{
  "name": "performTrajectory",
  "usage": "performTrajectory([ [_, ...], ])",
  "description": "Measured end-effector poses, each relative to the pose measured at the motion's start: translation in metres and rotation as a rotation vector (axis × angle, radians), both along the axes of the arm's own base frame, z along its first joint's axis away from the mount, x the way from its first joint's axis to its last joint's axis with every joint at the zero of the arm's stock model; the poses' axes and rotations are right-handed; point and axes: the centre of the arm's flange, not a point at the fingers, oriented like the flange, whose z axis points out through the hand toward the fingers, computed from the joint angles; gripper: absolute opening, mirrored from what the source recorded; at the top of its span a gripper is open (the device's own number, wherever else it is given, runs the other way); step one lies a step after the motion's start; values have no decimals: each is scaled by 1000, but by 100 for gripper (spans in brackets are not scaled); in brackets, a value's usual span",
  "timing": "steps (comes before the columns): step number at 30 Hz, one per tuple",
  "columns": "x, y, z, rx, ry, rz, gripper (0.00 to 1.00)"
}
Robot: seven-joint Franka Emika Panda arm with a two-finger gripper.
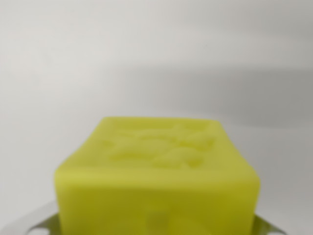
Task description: Pick yellow cube
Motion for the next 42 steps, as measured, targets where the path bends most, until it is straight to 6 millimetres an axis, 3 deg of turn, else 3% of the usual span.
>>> performTrajectory([
  [42, 0, 0, 101, 0, 0, 0, 0],
])
